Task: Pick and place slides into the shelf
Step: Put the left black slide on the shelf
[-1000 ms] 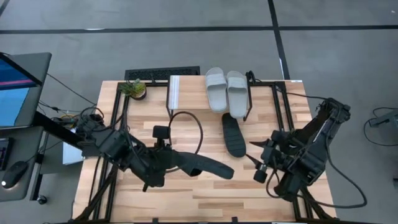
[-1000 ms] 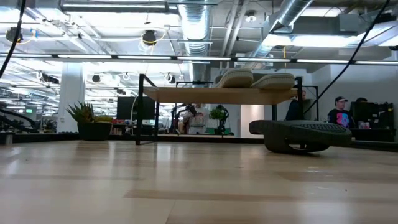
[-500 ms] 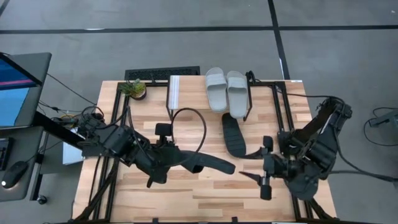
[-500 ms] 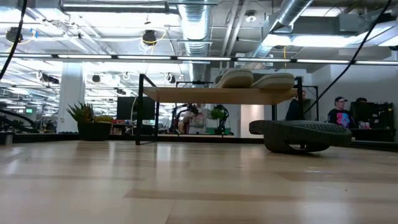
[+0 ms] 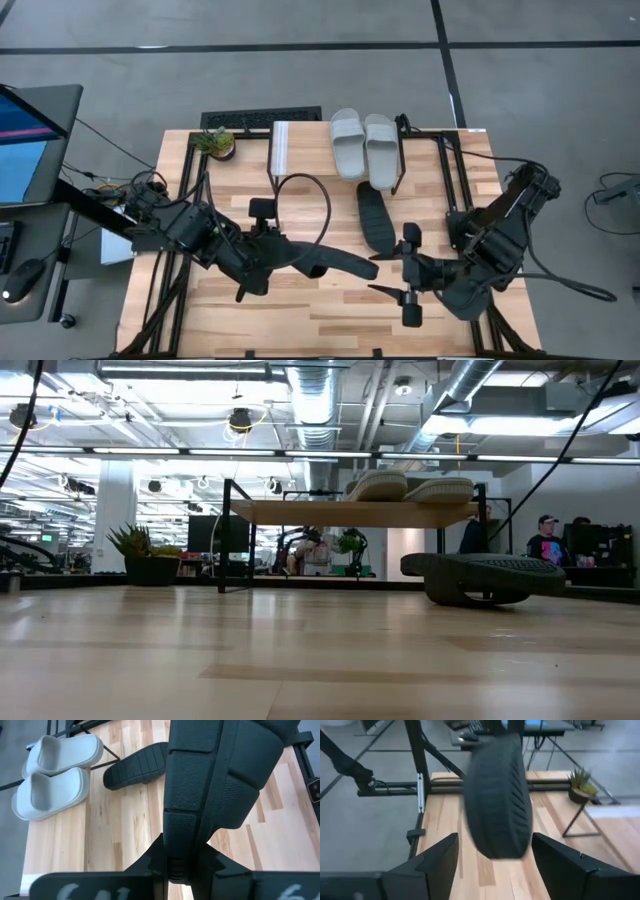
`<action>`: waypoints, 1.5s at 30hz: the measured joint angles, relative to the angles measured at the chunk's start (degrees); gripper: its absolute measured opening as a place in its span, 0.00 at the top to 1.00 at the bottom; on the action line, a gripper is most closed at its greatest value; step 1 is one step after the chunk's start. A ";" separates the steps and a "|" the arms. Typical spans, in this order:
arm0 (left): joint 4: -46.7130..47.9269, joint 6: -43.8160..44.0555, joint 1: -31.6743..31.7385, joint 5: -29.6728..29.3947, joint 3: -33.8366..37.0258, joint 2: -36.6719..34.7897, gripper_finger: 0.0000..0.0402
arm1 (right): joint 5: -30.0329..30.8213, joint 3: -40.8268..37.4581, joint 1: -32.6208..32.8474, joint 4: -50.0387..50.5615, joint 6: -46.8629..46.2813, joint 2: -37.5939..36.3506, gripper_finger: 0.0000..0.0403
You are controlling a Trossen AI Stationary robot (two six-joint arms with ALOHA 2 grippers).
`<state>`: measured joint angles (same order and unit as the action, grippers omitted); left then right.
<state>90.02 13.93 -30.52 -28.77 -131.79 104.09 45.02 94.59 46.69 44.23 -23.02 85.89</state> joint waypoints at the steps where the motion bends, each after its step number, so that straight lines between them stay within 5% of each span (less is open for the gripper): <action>1: 0.00 0.15 0.00 0.02 0.00 0.00 0.93 | 0.01 0.43 0.03 -0.56 0.98 0.14 0.39; 14: 0.00 1.15 0.00 0.04 0.00 0.00 0.93 | 0.00 2.55 -3.13 -3.28 5.56 1.39 0.42; 16: -0.02 1.39 0.00 0.02 0.02 0.00 0.93 | -0.27 2.50 -4.28 -3.12 6.37 2.40 0.52; 20: 0.77 2.42 -0.23 0.55 0.07 0.00 0.93 | -1.07 2.46 -5.79 -3.30 10.07 3.80 0.89; 28: 0.70 4.09 -0.14 -0.36 0.09 -0.04 0.84 | 0.32 2.46 -6.53 -3.78 9.76 4.56 0.89; 35: -0.87 2.03 -0.65 5.24 0.07 0.02 0.82 | 3.82 2.42 -6.59 0.24 7.40 2.80 0.89; 45: -1.79 2.12 -3.21 -0.93 0.04 -1.08 0.81 | 9.89 2.42 -6.59 6.78 1.56 -1.11 0.89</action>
<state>88.23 16.05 -33.73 -29.70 -131.74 103.01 54.91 97.01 40.10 51.01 -21.45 84.78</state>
